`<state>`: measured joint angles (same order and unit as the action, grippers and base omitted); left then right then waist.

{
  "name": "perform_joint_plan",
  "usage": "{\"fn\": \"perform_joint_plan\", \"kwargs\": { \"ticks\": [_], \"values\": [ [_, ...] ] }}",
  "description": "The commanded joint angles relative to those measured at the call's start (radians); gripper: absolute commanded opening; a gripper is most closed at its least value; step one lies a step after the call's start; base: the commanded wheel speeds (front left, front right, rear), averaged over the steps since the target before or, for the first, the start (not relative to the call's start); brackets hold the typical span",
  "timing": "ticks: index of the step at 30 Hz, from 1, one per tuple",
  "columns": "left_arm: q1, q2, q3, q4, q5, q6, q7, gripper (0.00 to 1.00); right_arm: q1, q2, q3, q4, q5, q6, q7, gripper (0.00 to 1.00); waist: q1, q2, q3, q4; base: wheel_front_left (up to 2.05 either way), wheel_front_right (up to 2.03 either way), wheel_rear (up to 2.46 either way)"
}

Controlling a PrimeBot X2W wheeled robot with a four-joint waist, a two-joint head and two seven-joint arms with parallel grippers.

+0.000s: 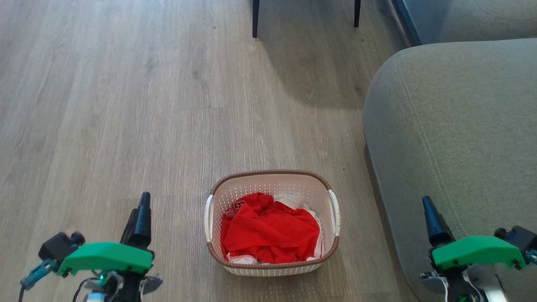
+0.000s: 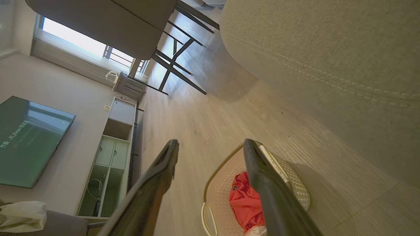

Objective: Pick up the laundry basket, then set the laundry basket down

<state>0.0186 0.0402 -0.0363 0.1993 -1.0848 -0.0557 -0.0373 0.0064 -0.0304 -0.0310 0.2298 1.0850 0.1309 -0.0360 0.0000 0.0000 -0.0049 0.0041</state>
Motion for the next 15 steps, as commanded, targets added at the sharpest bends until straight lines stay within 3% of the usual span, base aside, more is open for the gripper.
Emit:
{"fn": "perform_joint_plan", "kwargs": {
  "ticks": [1,15],
  "values": [
    [-0.045,0.007,0.002,-0.046,0.048,0.005,-0.012,1.00,-0.041,-0.010,0.015,-0.044,-0.040,0.000,-0.014,1.00,0.0000,0.0000,0.000,0.000,0.00,0.00,0.00],
    [-0.019,0.010,-0.015,-0.065,0.308,0.032,-0.053,1.00,-0.033,-0.012,0.051,-0.062,-0.256,0.000,-0.055,1.00,0.0000,0.0000,-0.006,0.001,0.00,0.00,0.00]
  ]
}}
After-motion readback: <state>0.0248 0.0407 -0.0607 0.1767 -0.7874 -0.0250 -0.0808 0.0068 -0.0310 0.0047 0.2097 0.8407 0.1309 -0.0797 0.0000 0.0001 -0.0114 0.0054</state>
